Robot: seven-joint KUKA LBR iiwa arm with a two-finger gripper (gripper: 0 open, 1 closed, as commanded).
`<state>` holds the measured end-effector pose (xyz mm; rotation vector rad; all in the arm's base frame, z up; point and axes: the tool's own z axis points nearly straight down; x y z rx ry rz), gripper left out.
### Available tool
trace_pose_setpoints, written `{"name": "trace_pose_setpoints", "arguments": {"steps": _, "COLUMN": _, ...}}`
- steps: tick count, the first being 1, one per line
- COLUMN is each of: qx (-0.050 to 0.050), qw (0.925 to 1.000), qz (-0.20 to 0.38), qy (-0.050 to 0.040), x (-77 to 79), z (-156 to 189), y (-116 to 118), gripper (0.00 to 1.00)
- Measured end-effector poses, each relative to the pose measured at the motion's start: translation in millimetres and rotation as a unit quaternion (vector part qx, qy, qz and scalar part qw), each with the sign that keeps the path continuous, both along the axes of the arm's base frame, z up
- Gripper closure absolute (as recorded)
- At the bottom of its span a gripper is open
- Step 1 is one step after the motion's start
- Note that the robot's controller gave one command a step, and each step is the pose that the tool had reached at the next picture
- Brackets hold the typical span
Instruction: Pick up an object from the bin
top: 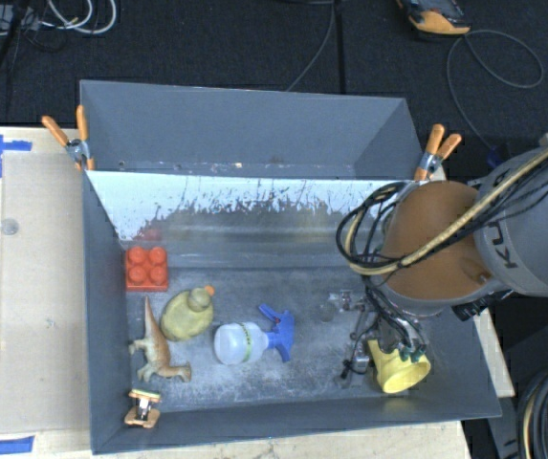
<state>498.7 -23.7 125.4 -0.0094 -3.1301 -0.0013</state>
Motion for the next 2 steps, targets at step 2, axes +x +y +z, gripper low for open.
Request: {"name": "trace_pose_setpoints", "arguments": {"steps": 2, "qx": 0.0, "qw": 0.9997, "qz": 0.022, "qy": -0.0046, "x": 41.0, "z": -36.3, "y": 32.4, "gripper": 0.0}}
